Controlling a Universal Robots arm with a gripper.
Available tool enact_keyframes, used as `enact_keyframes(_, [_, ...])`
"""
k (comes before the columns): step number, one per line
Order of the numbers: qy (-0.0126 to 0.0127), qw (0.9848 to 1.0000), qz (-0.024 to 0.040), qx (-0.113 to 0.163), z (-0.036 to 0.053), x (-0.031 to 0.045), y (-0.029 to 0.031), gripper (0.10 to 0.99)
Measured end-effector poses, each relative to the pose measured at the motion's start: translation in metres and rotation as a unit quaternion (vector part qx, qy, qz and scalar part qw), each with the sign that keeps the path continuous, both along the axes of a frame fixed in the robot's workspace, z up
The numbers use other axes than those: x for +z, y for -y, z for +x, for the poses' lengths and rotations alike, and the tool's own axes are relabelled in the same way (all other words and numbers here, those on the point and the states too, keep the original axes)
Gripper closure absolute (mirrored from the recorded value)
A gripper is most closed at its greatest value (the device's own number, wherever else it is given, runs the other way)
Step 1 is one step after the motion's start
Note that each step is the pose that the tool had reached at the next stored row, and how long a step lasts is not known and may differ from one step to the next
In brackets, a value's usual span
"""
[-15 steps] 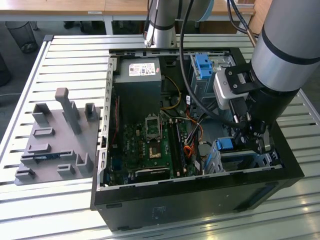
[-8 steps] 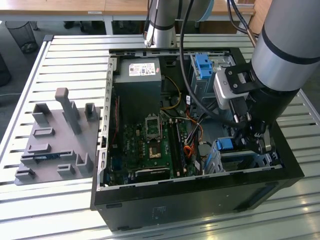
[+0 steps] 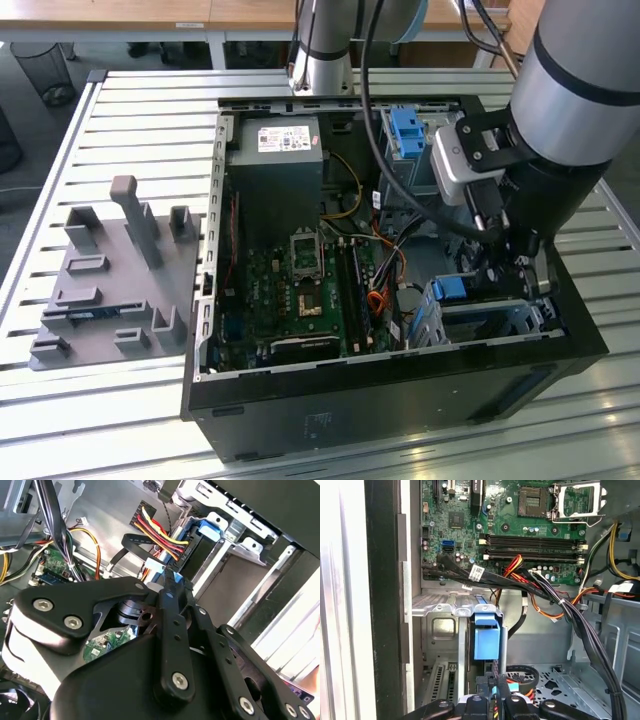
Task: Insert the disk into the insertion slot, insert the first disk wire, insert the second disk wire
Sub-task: 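Insert the second disk wire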
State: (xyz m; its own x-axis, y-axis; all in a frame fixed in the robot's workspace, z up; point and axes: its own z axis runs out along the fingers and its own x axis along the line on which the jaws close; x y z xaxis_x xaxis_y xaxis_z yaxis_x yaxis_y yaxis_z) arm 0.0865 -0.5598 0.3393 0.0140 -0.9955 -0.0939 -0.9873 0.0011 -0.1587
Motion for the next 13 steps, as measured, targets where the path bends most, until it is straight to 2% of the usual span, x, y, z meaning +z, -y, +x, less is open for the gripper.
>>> enact_keyframes(4, [-0.0009,1.0,0.0,0.0,0.0001,0.0038,0.0,0.886])
enact_keyframes(5, [-0.001,1.0,0.0,0.0,0.0001,0.0045,0.0,0.949])
enact_keyframes(7, [-0.0011,1.0,0.0001,0.0,0.0001,0.0058,0.0,0.98])
enact_keyframes(13, [-0.0016,1.0,0.0,0.0,0.0001,0.0092,0.0,0.98])
